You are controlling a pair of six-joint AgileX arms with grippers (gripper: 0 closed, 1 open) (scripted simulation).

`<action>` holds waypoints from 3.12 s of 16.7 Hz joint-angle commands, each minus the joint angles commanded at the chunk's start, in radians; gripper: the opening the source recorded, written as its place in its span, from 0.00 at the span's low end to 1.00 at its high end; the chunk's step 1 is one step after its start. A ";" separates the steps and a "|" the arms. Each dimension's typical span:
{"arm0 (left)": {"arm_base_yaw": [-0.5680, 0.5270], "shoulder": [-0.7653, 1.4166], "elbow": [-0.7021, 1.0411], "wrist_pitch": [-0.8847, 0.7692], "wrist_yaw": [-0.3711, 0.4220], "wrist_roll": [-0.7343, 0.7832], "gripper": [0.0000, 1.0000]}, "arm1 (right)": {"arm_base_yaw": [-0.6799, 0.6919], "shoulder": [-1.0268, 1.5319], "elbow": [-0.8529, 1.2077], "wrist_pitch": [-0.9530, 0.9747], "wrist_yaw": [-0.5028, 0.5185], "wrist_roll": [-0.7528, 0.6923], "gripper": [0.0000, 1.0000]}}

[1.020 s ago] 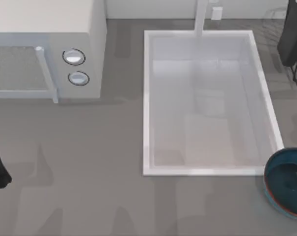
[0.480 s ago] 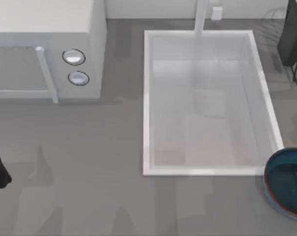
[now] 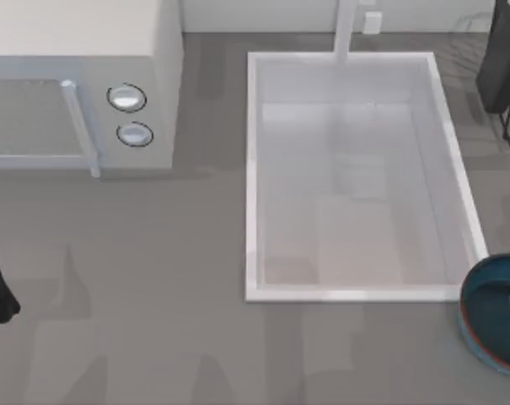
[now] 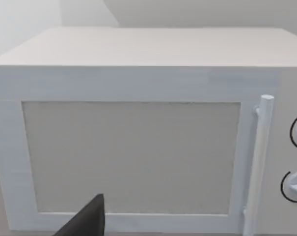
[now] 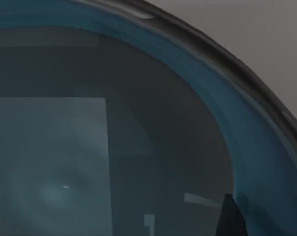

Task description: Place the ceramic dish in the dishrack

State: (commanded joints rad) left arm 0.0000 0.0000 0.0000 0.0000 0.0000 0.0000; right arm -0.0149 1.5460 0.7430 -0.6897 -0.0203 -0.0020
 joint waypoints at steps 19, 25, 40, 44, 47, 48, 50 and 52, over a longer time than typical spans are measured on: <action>0.000 0.000 0.000 0.000 0.000 0.000 1.00 | -0.008 -0.068 0.565 -0.672 -0.003 -0.008 0.00; 0.000 0.000 0.000 0.000 0.000 0.000 1.00 | -0.011 -0.115 0.719 -0.833 -0.003 -0.011 0.00; 0.000 0.000 0.000 0.000 0.000 0.000 1.00 | -0.288 -0.291 0.583 -0.216 -0.272 0.005 0.00; 0.000 0.000 0.000 0.000 0.000 0.000 1.00 | -0.438 -0.398 0.496 0.159 -0.416 0.011 0.00; 0.000 0.000 0.000 0.000 0.000 0.000 1.00 | -0.534 -0.478 0.443 0.381 -0.511 0.015 0.00; 0.000 0.000 0.000 0.000 0.000 0.000 1.00 | -0.560 -0.501 0.430 0.435 -0.538 0.016 0.00; 0.000 0.000 0.000 0.000 0.000 0.000 1.00 | -0.599 -0.538 0.411 0.509 -0.577 0.018 0.00; 0.000 0.000 0.000 0.000 0.000 0.000 1.00 | -0.618 -0.556 0.404 0.541 -0.595 0.018 0.00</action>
State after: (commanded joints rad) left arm 0.0000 0.0000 0.0000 0.0000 0.0000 0.0000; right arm -0.6326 0.9902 1.1467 -0.1484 -0.6153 0.0165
